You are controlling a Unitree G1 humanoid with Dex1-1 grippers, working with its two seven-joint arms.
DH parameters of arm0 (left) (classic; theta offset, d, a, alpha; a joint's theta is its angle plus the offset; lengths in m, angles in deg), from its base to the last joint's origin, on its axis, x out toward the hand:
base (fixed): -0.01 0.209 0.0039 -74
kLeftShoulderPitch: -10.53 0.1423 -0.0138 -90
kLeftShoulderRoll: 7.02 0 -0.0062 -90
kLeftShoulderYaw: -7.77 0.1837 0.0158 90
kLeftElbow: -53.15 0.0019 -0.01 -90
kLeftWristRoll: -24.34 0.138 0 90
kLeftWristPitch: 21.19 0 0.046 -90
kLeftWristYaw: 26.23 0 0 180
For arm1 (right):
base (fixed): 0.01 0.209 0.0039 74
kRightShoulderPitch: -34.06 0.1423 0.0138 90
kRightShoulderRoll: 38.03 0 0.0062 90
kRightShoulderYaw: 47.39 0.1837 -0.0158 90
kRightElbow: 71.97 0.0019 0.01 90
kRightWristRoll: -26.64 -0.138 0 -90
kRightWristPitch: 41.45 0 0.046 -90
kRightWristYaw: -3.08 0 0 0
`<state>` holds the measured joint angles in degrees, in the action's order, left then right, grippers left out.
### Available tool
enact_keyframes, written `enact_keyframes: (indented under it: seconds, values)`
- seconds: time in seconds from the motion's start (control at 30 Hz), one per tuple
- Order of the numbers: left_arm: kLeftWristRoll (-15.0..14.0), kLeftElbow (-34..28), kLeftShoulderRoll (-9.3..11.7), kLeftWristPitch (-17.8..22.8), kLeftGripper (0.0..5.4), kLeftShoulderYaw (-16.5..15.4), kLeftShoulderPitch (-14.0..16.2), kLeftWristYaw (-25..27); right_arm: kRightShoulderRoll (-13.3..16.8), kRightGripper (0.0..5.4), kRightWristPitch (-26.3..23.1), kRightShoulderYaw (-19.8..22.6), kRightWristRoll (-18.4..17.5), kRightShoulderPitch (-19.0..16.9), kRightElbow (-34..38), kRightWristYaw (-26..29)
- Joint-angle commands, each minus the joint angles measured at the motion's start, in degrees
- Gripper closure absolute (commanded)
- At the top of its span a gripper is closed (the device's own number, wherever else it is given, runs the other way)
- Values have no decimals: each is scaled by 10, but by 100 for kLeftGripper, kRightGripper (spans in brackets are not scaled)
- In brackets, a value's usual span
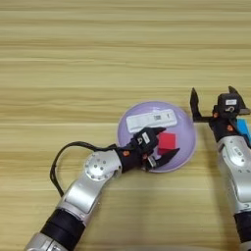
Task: Move the objects on the table
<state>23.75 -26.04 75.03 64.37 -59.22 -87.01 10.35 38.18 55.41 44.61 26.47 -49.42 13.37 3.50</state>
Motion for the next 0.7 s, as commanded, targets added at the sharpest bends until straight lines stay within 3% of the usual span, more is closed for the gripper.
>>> enact_keyframes:
  seconds: [0.03, 0.33, 0.7]
  values:
    - [5, 9, 3, 1, 234, -2, -2, -1, -2, 0, -6, 2, -2, 1, 6, -2]
    - [0, 9, 1, 1, 234, -8, -2, -2, -2, 0, -7, 2, -2, 0, 7, -3]
    - [-30, -4, -12, 1, 234, -39, -6, -6, -2, 0, -5, 3, -1, 1, 5, -3]
